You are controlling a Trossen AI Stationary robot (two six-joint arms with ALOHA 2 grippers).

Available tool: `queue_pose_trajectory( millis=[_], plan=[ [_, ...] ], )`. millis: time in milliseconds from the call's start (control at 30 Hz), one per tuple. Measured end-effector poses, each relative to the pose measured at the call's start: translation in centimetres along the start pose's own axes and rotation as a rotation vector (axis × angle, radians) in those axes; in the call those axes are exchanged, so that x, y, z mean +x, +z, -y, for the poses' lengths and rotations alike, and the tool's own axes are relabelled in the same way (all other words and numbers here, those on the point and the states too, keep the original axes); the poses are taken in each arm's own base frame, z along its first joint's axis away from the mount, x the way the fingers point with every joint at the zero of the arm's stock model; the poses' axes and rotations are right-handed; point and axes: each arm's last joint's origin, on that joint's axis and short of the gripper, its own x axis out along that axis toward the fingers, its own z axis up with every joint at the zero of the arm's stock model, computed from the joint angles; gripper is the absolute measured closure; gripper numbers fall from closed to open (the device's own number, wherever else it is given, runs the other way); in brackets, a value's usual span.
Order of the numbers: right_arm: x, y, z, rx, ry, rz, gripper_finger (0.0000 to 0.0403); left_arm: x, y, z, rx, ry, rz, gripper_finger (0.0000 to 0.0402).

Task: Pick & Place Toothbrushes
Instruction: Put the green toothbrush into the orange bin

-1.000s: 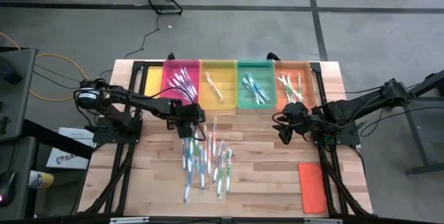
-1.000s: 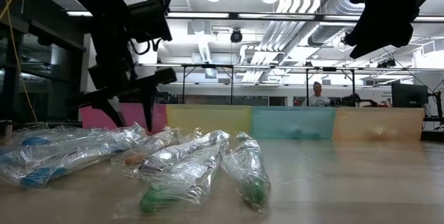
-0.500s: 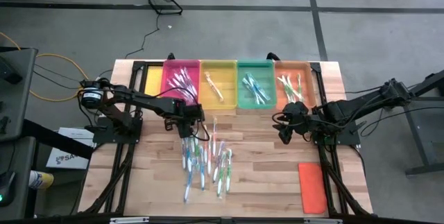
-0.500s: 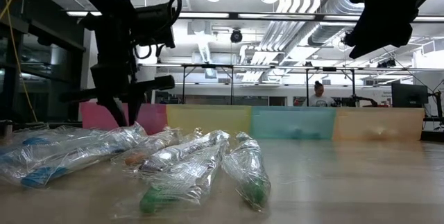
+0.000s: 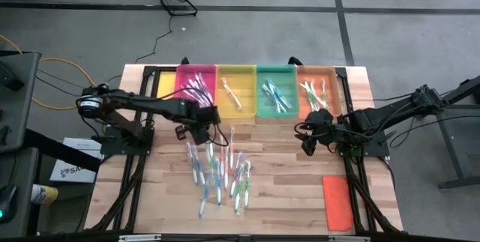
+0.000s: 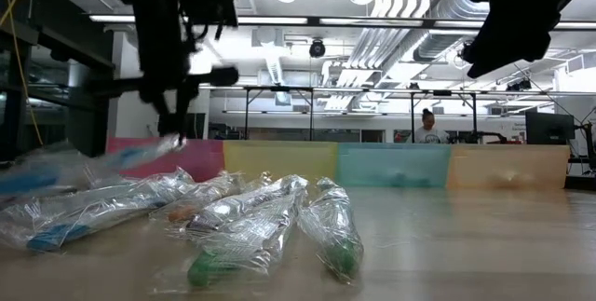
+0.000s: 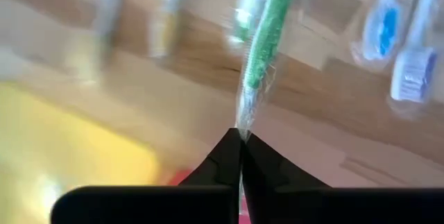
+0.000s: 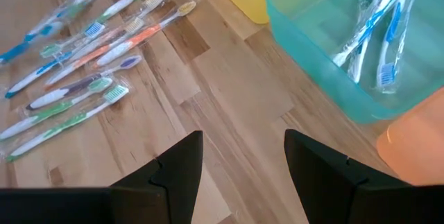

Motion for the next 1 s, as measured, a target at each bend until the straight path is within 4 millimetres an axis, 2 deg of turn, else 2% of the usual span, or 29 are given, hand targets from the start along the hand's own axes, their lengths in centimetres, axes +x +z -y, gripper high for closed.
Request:
queue_pose_trajectory(
  millis=[267, 467, 633, 1000],
  plan=[
    [0.3, -0.3, 0.3, -0.028, -0.05, 0.025, 0.0205, -3.8, 0.0, -1.2, -0.066, 0.085, 0.036, 0.0401],
    [1.2, -1.2, 0.7, -0.017, -0.069, 0.022, 0.0205, -4.8, -0.4, -1.5, -0.086, 0.116, -0.085, 0.0401],
    [2.3, -1.9, 0.7, -0.012, -0.048, 0.09, 0.0205, -5.2, -0.3, -2.0, -0.107, 0.157, -0.073, 0.0401],
    [3.5, -2.9, -0.1, -0.103, 0.014, 0.354, 0.0205, -6.9, 1.0, -6.3, -0.168, 0.574, 0.266, 0.0401]
  ],
)
